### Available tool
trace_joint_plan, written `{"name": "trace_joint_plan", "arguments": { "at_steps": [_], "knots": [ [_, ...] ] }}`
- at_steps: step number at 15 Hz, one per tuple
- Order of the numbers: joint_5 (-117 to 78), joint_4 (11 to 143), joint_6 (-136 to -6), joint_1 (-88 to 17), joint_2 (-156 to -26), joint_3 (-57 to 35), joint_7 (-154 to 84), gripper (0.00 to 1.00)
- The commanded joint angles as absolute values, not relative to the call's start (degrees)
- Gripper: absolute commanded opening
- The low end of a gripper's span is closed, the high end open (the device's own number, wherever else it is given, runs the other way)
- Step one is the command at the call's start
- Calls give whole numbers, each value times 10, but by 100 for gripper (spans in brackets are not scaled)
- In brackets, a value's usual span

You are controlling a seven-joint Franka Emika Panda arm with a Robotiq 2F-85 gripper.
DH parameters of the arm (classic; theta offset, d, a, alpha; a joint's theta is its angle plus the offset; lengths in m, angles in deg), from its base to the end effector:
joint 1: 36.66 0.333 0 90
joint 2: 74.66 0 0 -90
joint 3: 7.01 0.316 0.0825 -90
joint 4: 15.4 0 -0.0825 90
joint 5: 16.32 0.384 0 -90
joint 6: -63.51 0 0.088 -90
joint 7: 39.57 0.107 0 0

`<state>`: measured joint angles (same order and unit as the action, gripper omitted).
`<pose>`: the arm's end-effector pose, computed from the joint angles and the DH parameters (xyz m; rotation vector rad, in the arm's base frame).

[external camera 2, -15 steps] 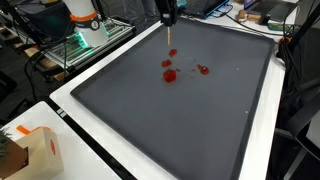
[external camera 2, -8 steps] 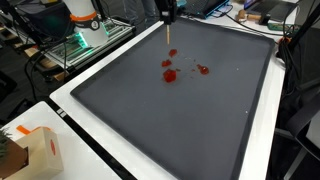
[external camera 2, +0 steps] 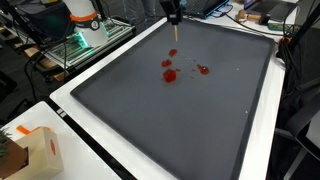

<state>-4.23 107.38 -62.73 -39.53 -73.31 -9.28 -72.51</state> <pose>0.5412 -0.0416 0.4224 -2.9451 -0.5470 -0.2050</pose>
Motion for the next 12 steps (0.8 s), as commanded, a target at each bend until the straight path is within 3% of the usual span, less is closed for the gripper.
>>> {"name": "trace_joint_plan", "arguments": {
  "at_steps": [1, 12],
  "knots": [
    [59, 1049, -594, -402, -774, -107, -844, 3],
    [176, 990, -487, -459, -895, -97, -954, 3]
  ]
}}
